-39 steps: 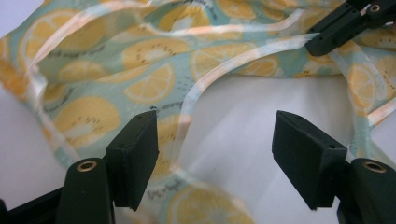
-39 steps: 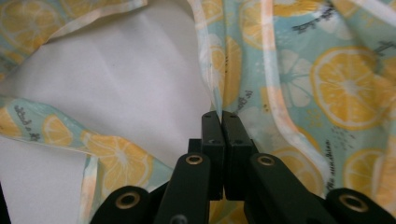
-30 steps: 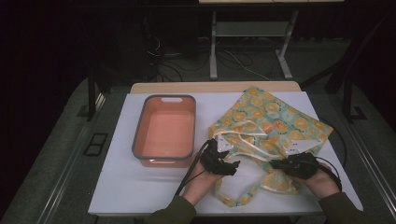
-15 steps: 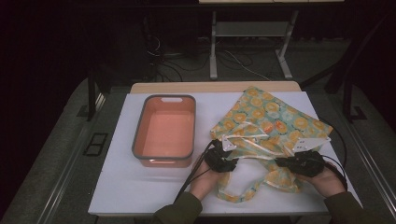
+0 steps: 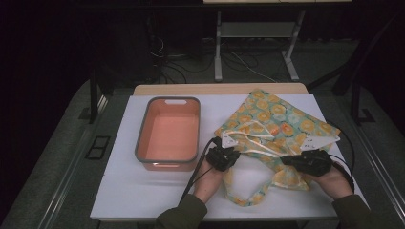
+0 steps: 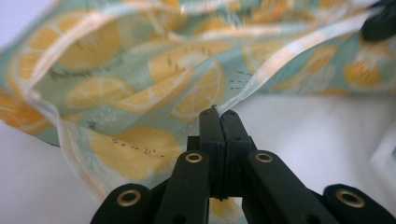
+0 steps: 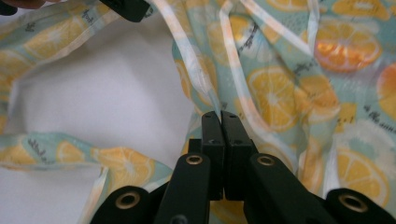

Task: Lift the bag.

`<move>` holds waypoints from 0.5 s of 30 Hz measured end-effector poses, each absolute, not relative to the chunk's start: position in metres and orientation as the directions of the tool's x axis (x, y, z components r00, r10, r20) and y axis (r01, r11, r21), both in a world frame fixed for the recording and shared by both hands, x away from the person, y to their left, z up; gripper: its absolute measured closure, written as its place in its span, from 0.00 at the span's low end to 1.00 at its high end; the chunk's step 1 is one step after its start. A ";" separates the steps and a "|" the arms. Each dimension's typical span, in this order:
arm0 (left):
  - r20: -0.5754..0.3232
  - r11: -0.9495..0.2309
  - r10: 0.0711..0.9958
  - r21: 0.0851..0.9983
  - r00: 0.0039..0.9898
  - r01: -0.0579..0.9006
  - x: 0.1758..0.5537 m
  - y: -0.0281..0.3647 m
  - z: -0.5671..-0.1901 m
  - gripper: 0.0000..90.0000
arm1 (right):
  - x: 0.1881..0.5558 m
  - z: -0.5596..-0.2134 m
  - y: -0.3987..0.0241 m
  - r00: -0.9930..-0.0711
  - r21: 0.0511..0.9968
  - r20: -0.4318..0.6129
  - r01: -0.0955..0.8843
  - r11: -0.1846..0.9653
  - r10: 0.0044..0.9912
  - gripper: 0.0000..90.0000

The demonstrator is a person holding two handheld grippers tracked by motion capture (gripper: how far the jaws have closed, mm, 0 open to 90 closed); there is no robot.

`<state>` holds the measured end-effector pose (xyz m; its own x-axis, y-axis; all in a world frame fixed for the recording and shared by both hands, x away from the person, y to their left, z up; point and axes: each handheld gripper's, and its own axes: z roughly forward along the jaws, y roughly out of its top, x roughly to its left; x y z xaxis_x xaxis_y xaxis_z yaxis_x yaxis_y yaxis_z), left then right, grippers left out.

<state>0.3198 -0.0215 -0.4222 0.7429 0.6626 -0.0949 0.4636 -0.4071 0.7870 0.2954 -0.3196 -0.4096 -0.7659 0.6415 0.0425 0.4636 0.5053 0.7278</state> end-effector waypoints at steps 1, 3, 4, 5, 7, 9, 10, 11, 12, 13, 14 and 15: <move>-0.094 -0.400 0.666 0.792 0.740 0.460 0.321 -0.021 -0.417 0.99 | 0.297 -0.408 -0.319 -0.764 0.732 0.045 0.464 0.499 0.643 0.99; -0.096 -0.381 0.670 0.807 0.736 0.452 0.322 -0.020 -0.408 0.99 | 0.302 -0.405 -0.318 -0.762 0.741 0.037 0.455 0.493 0.646 0.99; -0.094 -0.375 0.673 0.812 0.734 0.448 0.323 -0.020 -0.404 0.99 | 0.305 -0.400 -0.318 -0.758 0.754 0.035 0.448 0.480 0.651 0.99; -0.094 -0.367 0.674 0.818 0.733 0.443 0.324 -0.019 -0.400 0.99 | 0.307 -0.398 -0.317 -0.758 0.762 0.032 0.440 0.475 0.652 0.99; -0.100 -0.346 0.679 0.830 0.727 0.437 0.325 -0.016 -0.392 0.99 | 0.309 -0.392 -0.317 -0.757 0.776 0.024 0.426 0.465 0.653 0.99; -0.103 -0.331 0.682 0.840 0.724 0.431 0.326 -0.012 -0.386 0.99 | 0.310 -0.390 -0.317 -0.758 0.784 0.023 0.418 0.459 0.652 0.99; -0.104 -0.321 0.684 0.846 0.722 0.426 0.326 -0.010 -0.383 0.99 | 0.312 -0.386 -0.315 -0.759 0.794 0.022 0.409 0.450 0.651 0.99; -0.104 -0.319 0.686 0.847 0.720 0.426 0.326 -0.009 -0.380 0.99 | 0.313 -0.384 -0.315 -0.761 0.798 0.018 0.402 0.449 0.649 0.99; -0.102 -0.316 0.686 0.850 0.720 0.421 0.326 -0.007 -0.378 0.99 | 0.313 -0.384 -0.315 -0.761 0.798 0.018 0.402 0.449 0.649 0.99; -0.101 -0.307 0.687 0.857 0.720 0.413 0.325 -0.005 -0.375 0.99 | 0.313 -0.383 -0.314 -0.762 0.802 0.019 0.399 0.446 0.647 0.99; -0.104 -0.300 0.687 0.861 0.719 0.411 0.325 -0.004 -0.373 0.99 | 0.313 -0.380 -0.312 -0.765 0.806 0.014 0.390 0.445 0.644 0.99; -0.105 -0.293 0.688 0.865 0.718 0.407 0.324 -0.003 -0.370 0.99 | 0.312 -0.374 -0.311 -0.766 0.818 0.007 0.374 0.437 0.643 0.99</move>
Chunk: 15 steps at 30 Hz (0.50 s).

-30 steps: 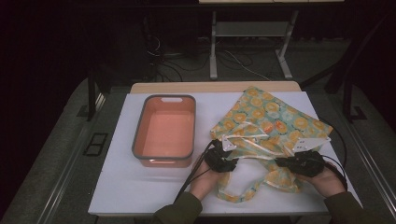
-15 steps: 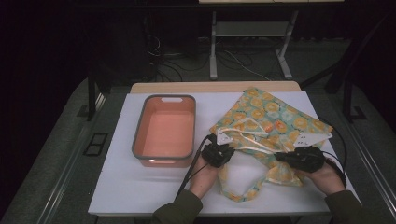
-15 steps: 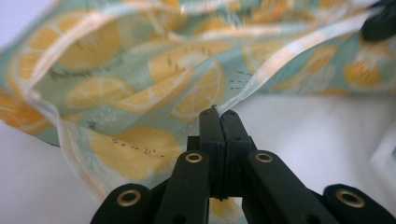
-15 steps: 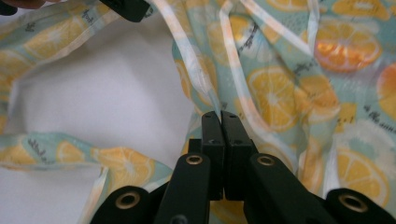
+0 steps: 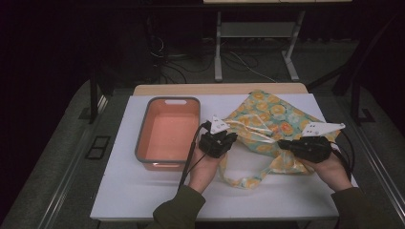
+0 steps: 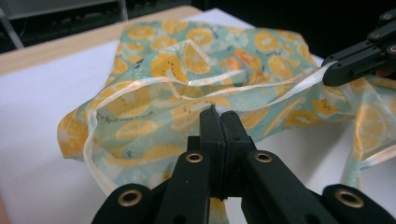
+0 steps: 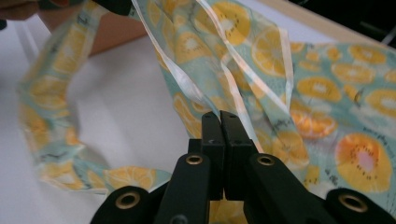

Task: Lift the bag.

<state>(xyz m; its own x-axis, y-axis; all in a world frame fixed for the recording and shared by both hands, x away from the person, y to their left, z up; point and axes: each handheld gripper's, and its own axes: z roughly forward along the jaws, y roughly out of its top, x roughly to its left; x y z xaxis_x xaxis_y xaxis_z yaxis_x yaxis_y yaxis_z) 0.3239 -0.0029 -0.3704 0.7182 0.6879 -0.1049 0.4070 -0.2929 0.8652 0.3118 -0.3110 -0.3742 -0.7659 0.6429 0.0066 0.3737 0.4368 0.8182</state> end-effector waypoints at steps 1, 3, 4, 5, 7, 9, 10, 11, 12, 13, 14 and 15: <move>-0.105 -0.285 0.687 0.871 0.719 0.400 0.323 -0.002 -0.368 0.99 | 0.312 -0.374 -0.311 -0.766 0.818 0.007 0.374 0.437 0.643 0.99; -0.106 -0.267 0.686 0.883 0.719 0.386 0.321 0.002 -0.360 0.99 | 0.310 -0.366 -0.310 -0.768 0.835 0.000 0.352 0.422 0.641 0.99; -0.108 -0.255 0.686 0.891 0.720 0.377 0.320 0.004 -0.356 0.99 | 0.308 -0.357 -0.310 -0.769 0.852 -0.009 0.329 0.407 0.639 0.99; -0.108 -0.241 0.686 0.899 0.719 0.365 0.319 0.006 -0.351 0.99 | 0.308 -0.357 -0.310 -0.769 0.852 -0.009 0.329 0.407 0.639 0.99; -0.115 -0.205 0.684 0.917 0.720 0.342 0.317 0.011 -0.340 0.99 | 0.304 -0.342 -0.309 -0.775 0.879 -0.017 0.290 0.379 0.632 0.99; -0.116 -0.178 0.681 0.932 0.723 0.317 0.314 0.016 -0.328 0.99 | 0.301 -0.333 -0.308 -0.782 0.892 -0.026 0.263 0.367 0.623 0.99; -0.111 -0.172 0.683 0.936 0.722 0.306 0.314 0.017 -0.324 0.99 | 0.301 -0.329 -0.307 -0.783 0.896 -0.033 0.253 0.365 0.622 0.99; -0.106 -0.169 0.683 0.939 0.723 0.298 0.315 0.017 -0.320 0.99 | 0.301 -0.326 -0.306 -0.783 0.898 -0.040 0.244 0.366 0.621 0.99; -0.104 -0.169 0.683 0.941 0.723 0.294 0.316 0.018 -0.318 0.99 | 0.303 -0.325 -0.306 -0.780 0.900 -0.042 0.241 0.363 0.624 0.99; -0.103 -0.169 0.684 0.941 0.722 0.294 0.319 0.018 -0.317 0.99 | 0.306 -0.324 -0.306 -0.778 0.901 -0.039 0.244 0.359 0.627 0.99; -0.112 -0.161 0.685 0.940 0.719 0.300 0.322 0.018 -0.317 0.99 | 0.309 -0.325 -0.307 -0.776 0.902 -0.032 0.249 0.354 0.629 0.99; -0.121 -0.158 0.685 0.938 0.718 0.309 0.326 0.018 -0.318 0.99 | 0.313 -0.326 -0.307 -0.772 0.900 -0.028 0.257 0.351 0.635 0.99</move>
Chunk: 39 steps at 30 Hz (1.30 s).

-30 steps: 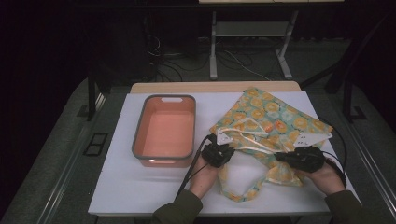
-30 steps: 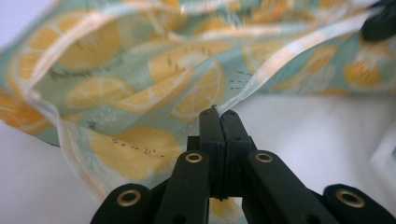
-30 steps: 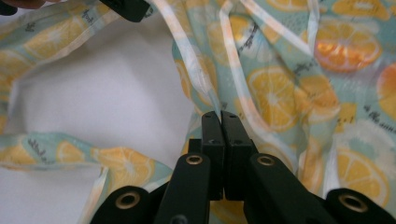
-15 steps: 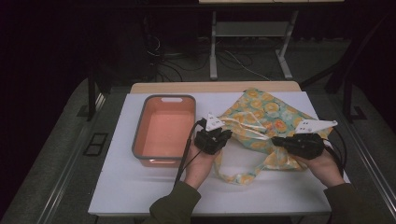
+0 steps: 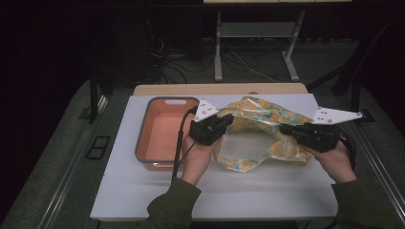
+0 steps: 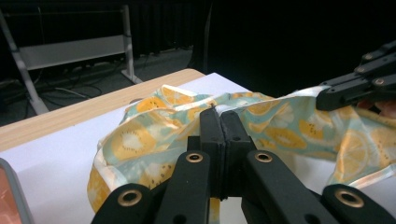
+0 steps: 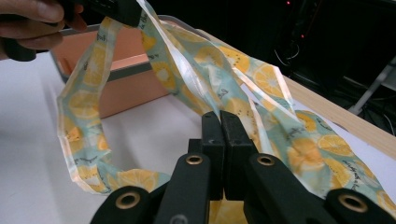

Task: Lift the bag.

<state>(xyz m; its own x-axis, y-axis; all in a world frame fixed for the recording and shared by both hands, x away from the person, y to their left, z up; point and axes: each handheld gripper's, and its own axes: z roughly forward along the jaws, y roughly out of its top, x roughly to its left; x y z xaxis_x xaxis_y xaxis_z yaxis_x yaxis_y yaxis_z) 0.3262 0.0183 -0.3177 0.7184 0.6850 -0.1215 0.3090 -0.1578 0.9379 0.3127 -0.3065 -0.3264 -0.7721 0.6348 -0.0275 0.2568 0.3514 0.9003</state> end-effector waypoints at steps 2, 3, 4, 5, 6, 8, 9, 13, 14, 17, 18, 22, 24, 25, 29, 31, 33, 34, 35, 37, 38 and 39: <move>-0.134 -0.157 0.689 0.932 0.712 0.327 0.335 0.017 -0.320 0.99 | 0.321 -0.331 -0.305 -0.764 0.894 -0.024 0.273 0.356 0.645 0.99; -0.141 -0.160 0.690 0.927 0.710 0.340 0.341 0.016 -0.321 0.99 | 0.321 -0.331 -0.305 -0.764 0.894 -0.024 0.273 0.356 0.645 0.99; -0.147 -0.163 0.692 0.922 0.707 0.351 0.346 0.015 -0.323 0.99 | 0.329 -0.336 -0.304 -0.751 0.883 -0.028 0.290 0.368 0.659 0.99; -0.153 -0.163 0.697 0.918 0.701 0.362 0.352 0.014 -0.326 0.99 | 0.334 -0.338 -0.304 -0.747 0.880 -0.029 0.296 0.372 0.664 0.99; -0.158 -0.167 0.700 0.912 0.696 0.375 0.359 0.013 -0.328 0.99 | 0.334 -0.338 -0.304 -0.747 0.880 -0.029 0.296 0.372 0.664 0.99; -0.168 -0.170 0.709 0.902 0.685 0.396 0.371 0.010 -0.334 0.99 | 0.348 -0.345 -0.303 -0.728 0.868 -0.023 0.325 0.375 0.686 0.99; -0.159 -0.186 0.717 0.895 0.679 0.405 0.377 0.008 -0.336 0.99 | 0.348 -0.345 -0.303 -0.728 0.868 -0.023 0.325 0.375 0.686 0.99; -0.122 -0.240 0.753 0.864 0.646 0.443 0.400 -0.002 -0.346 0.99 | 0.369 -0.356 -0.303 -0.696 0.856 0.008 0.376 0.354 0.718 0.99; -0.120 -0.246 0.764 0.855 0.634 0.458 0.406 -0.004 -0.348 0.99 | 0.375 -0.358 -0.302 -0.688 0.851 0.010 0.387 0.355 0.725 0.99; -0.128 -0.240 0.790 0.835 0.599 0.495 0.421 -0.009 -0.353 0.99 | 0.391 -0.365 -0.298 -0.665 0.832 0.018 0.424 0.357 0.747 0.99; -0.129 -0.238 0.798 0.830 0.589 0.504 0.425 -0.011 -0.354 0.99 | 0.399 -0.368 -0.297 -0.653 0.827 0.025 0.439 0.352 0.757 0.99; -0.107 -0.265 0.817 0.804 0.567 0.532 0.438 -0.019 -0.361 0.98 | 0.414 -0.374 -0.296 -0.617 0.814 0.029 0.471 0.340 0.787 0.99; -0.105 -0.273 0.822 0.790 0.559 0.549 0.442 -0.021 -0.364 0.98 | 0.417 -0.377 -0.295 -0.611 0.808 0.030 0.480 0.340 0.791 0.99; -0.113 -0.269 0.822 0.786 0.558 0.556 0.442 -0.021 -0.366 0.98 | 0.420 -0.380 -0.295 -0.606 0.803 0.038 0.492 0.336 0.795 0.99; -0.108 -0.275 0.822 0.784 0.559 0.556 0.440 -0.018 -0.365 0.79 | 0.424 -0.389 -0.295 -0.597 0.787 0.062 0.522 0.329 0.800 0.98; -0.133 -0.262 0.808 0.792 0.574 0.551 0.437 -0.014 -0.361 0.68 | 0.423 -0.388 -0.296 -0.599 0.792 0.078 0.522 0.315 0.797 0.98; -0.144 -0.261 0.796 0.795 0.588 0.548 0.433 -0.011 -0.358 0.55 | 0.421 -0.388 -0.297 -0.600 0.794 0.080 0.521 0.314 0.796 0.98; -0.148 -0.258 0.794 0.796 0.590 0.547 0.430 -0.008 -0.356 0.55 | 0.421 -0.388 -0.297 -0.600 0.794 0.080 0.521 0.314 0.796 0.98; -0.149 -0.253 0.795 0.800 0.588 0.544 0.427 -0.005 -0.354 0.53 | 0.422 -0.389 -0.296 -0.600 0.790 0.079 0.525 0.317 0.796 0.98; -0.167 -0.230 0.787 0.814 0.594 0.533 0.421 0.003 -0.350 0.48 | 0.426 -0.395 -0.295 -0.593 0.774 0.080 0.543 0.325 0.801 0.98; -0.170 -0.225 0.783 0.819 0.598 0.528 0.418 0.007 -0.348 0.48 | 0.426 -0.395 -0.295 -0.593 0.774 0.080 0.543 0.325 0.801 0.98; -0.172 -0.226 0.778 0.821 0.604 0.525 0.416 0.011 -0.346 0.47 | 0.427 -0.398 -0.293 -0.592 0.768 0.080 0.550 0.330 0.802 0.98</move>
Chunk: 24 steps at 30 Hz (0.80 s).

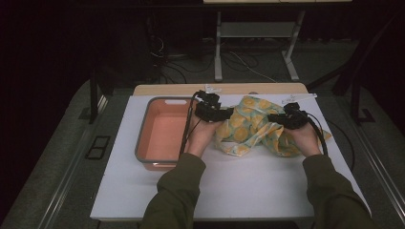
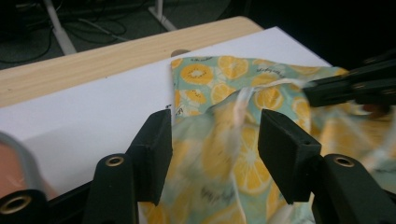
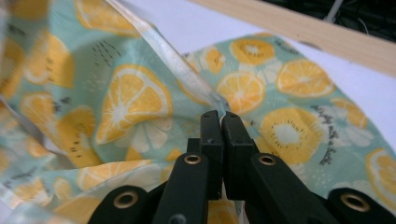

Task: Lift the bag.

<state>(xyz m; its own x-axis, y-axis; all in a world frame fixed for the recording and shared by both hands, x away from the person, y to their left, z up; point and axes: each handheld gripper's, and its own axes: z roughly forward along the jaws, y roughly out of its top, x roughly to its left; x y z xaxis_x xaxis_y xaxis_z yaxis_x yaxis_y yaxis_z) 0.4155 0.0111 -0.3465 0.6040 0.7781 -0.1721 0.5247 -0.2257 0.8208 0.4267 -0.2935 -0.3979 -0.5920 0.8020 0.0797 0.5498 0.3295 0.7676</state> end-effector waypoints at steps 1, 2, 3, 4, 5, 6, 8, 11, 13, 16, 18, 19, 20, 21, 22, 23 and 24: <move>-0.181 -0.222 0.767 0.825 0.615 0.519 0.412 0.017 -0.344 0.45 | 0.428 -0.400 -0.293 -0.590 0.761 0.080 0.557 0.334 0.803 0.98; -0.186 -0.219 0.762 0.827 0.620 0.517 0.409 0.020 -0.343 0.43 | 0.429 -0.403 -0.292 -0.590 0.755 0.082 0.562 0.336 0.803 0.98; -0.186 -0.226 0.752 0.828 0.632 0.513 0.406 0.024 -0.342 0.40 | 0.429 -0.404 -0.293 -0.590 0.757 0.092 0.565 0.329 0.802 0.95; -0.189 -0.223 0.745 0.833 0.639 0.506 0.403 0.028 -0.341 0.40 | 0.429 -0.404 -0.293 -0.590 0.757 0.092 0.565 0.329 0.802 0.95; -0.188 -0.226 0.736 0.837 0.651 0.498 0.399 0.032 -0.340 0.39 | 0.428 -0.404 -0.294 -0.590 0.765 0.111 0.564 0.311 0.800 0.90; -0.187 -0.231 0.729 0.839 0.659 0.493 0.396 0.036 -0.339 0.38 | 0.428 -0.402 -0.296 -0.589 0.772 0.140 0.568 0.284 0.796 0.84; -0.182 -0.238 0.712 0.846 0.678 0.477 0.391 0.043 -0.339 0.36 | 0.424 -0.394 -0.303 -0.601 0.791 0.187 0.562 0.244 0.777 0.76; -0.177 -0.250 0.693 0.850 0.698 0.464 0.383 0.052 -0.340 0.34 | 0.419 -0.386 -0.308 -0.618 0.809 0.220 0.548 0.212 0.755 0.67; -0.173 -0.253 0.687 0.854 0.706 0.456 0.379 0.058 -0.342 0.32 | 0.415 -0.381 -0.310 -0.628 0.817 0.226 0.539 0.206 0.745 0.61; -0.175 -0.253 0.678 0.857 0.714 0.449 0.373 0.068 -0.345 0.31 | 0.408 -0.376 -0.311 -0.649 0.823 0.223 0.525 0.217 0.727 0.52; -0.171 -0.254 0.670 0.862 0.722 0.439 0.369 0.074 -0.346 0.29 | 0.401 -0.372 -0.311 -0.660 0.832 0.223 0.512 0.213 0.718 0.45; -0.173 -0.248 0.666 0.866 0.725 0.435 0.366 0.077 -0.346 0.29 | 0.401 -0.372 -0.311 -0.660 0.832 0.223 0.512 0.213 0.718 0.45; -0.171 -0.246 0.661 0.870 0.730 0.427 0.363 0.081 -0.346 0.29 | 0.398 -0.370 -0.311 -0.668 0.836 0.229 0.508 0.209 0.708 0.43; -0.167 -0.248 0.658 0.873 0.734 0.421 0.360 0.084 -0.346 0.28 | 0.394 -0.369 -0.311 -0.677 0.838 0.233 0.504 0.209 0.698 0.40; -0.162 -0.253 0.652 0.874 0.740 0.415 0.356 0.088 -0.347 0.27 | 0.390 -0.368 -0.311 -0.681 0.841 0.228 0.498 0.212 0.696 0.37; -0.157 -0.255 0.651 0.876 0.743 0.409 0.353 0.090 -0.347 0.26 | 0.384 -0.367 -0.310 -0.687 0.845 0.214 0.487 0.221 0.695 0.35; -0.152 -0.256 0.648 0.879 0.746 0.402 0.350 0.094 -0.348 0.25 | 0.381 -0.366 -0.310 -0.689 0.847 0.204 0.480 0.228 0.695 0.32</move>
